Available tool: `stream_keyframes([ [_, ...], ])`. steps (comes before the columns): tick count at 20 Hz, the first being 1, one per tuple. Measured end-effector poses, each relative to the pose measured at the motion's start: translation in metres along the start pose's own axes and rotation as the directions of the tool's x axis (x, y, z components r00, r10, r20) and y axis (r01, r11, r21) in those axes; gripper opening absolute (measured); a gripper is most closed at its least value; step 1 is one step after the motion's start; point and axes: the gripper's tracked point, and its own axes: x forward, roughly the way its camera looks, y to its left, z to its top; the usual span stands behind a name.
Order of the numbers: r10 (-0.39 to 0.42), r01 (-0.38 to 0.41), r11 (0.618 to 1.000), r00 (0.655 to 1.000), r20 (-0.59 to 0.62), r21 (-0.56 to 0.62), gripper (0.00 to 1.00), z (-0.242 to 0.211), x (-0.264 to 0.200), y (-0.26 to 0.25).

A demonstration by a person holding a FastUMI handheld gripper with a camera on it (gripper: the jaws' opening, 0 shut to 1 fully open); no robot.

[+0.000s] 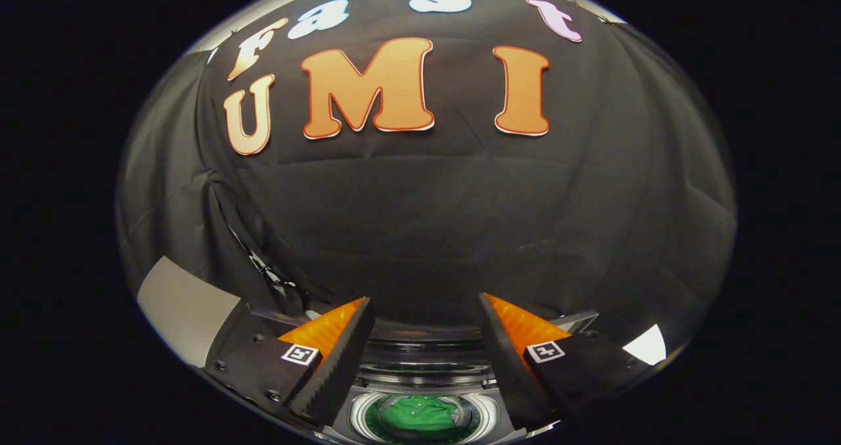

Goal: Put the clothes into the washing machine and then close the washing machine lid.

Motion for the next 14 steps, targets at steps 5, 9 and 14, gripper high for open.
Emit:
stream_keyframes([
  [5,-0.016,0.016,0.999,1.000,0.012,0.051,0.99,-0.013,0.004,-0.002],
  [9,-0.025,0.024,0.999,0.999,0.034,0.028,0.99,-0.020,-0.006,-0.001],
  [14,-0.046,0.044,0.998,0.997,0.054,0.035,1.00,-0.031,-0.030,-0.004],
])
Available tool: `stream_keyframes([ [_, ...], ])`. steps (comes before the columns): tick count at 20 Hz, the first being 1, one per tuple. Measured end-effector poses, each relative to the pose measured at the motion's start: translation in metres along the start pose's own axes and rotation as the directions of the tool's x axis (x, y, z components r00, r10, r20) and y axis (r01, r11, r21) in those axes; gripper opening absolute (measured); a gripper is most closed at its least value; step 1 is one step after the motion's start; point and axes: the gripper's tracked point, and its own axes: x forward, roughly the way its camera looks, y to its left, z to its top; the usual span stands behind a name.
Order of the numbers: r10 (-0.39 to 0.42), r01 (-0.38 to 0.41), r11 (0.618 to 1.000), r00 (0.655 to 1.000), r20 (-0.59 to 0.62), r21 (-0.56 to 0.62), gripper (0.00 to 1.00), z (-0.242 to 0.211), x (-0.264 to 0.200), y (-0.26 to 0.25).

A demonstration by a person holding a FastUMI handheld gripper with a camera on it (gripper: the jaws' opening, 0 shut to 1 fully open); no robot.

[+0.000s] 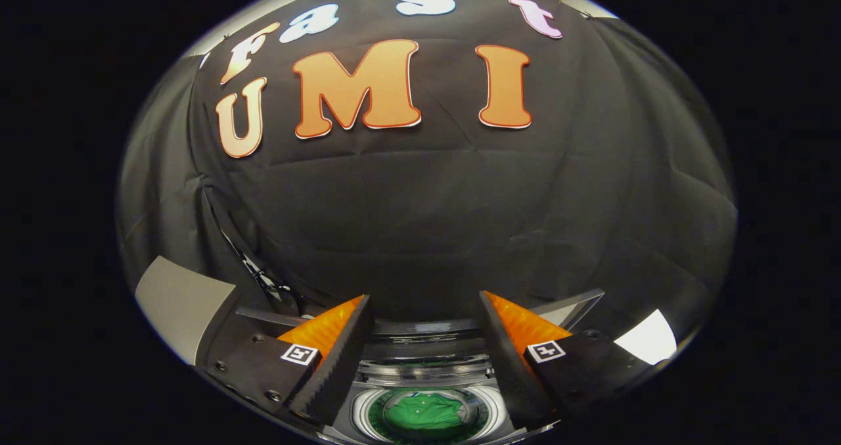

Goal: Put the clothes into the washing machine and then close the washing machine lid.

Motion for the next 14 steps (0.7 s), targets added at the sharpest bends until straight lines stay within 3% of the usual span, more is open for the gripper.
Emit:
stream_keyframes([
  [6,0.004,-0.004,1.000,0.996,0.088,0.001,0.99,-0.019,-0.038,-0.001],
  [14,-0.047,0.046,0.999,0.995,0.091,0.019,1.00,-0.051,-0.077,-0.001],
])
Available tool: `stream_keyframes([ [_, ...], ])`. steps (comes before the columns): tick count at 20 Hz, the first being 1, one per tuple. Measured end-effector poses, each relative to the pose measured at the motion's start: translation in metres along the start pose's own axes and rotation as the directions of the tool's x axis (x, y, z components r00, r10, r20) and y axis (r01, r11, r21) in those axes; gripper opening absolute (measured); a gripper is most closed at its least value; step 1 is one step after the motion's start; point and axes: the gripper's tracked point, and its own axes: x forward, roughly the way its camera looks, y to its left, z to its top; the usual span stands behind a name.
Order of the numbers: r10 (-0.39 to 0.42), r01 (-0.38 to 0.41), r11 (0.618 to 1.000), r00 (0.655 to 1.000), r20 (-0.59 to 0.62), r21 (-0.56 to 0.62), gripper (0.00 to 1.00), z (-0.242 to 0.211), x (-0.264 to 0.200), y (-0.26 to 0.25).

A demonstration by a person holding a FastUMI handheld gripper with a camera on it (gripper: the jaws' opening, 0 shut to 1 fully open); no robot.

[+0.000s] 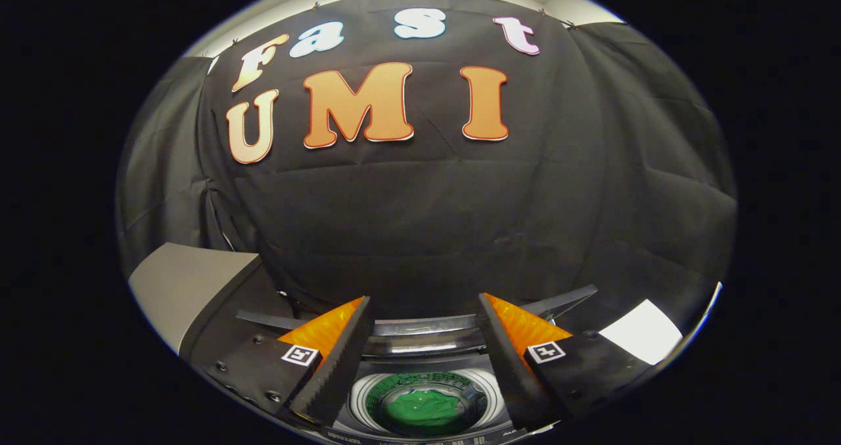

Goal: Put the clothes into the washing machine and then close the washing machine lid.

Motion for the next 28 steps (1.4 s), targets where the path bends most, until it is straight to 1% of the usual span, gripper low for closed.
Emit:
stream_keyframes([
  [7,-0.013,0.013,1.000,1.000,-0.011,-0.007,0.99,-0.037,-0.032,-0.003],
  [9,-0.058,0.055,0.998,0.994,-0.095,-0.042,0.99,-0.075,-0.039,-0.017],
  [11,-0.062,0.059,0.998,0.990,-0.128,-0.029,0.99,-0.098,-0.044,-0.018],
  [15,-0.084,0.086,0.996,0.987,-0.137,0.009,0.99,-0.104,-0.059,-0.025],
  [21,-0.113,0.115,0.993,0.989,-0.092,0.015,0.99,-0.073,-0.079,-0.037],
  [23,-0.119,0.122,0.992,0.991,-0.064,0.035,0.99,-0.053,-0.087,-0.039],
  [28,-0.129,0.126,0.987,0.991,0.020,0.095,0.99,0.012,-0.115,-0.049],
])
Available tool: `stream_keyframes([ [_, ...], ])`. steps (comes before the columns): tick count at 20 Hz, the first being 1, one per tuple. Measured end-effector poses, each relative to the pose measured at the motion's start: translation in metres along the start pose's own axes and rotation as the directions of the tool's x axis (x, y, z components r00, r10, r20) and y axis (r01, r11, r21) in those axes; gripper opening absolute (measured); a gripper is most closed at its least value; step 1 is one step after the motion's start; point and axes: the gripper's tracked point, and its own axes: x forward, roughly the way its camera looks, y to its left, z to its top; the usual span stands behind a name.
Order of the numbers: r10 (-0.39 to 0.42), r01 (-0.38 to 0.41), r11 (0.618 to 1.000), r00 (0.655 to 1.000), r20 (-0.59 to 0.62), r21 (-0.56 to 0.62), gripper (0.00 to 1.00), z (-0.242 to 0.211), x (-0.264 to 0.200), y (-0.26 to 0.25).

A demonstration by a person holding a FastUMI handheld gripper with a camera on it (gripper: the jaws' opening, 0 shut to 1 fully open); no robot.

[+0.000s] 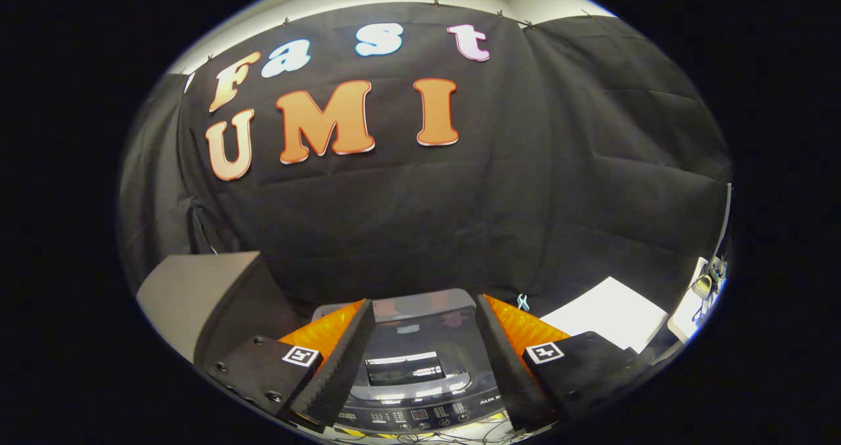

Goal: Put the clothes into the washing machine and then close the washing machine lid.

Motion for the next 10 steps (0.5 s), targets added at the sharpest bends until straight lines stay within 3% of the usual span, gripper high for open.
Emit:
stream_keyframes([
  [10,-0.019,0.022,1.000,0.982,0.188,-0.012,0.99,0.141,-0.067,-0.023],
])
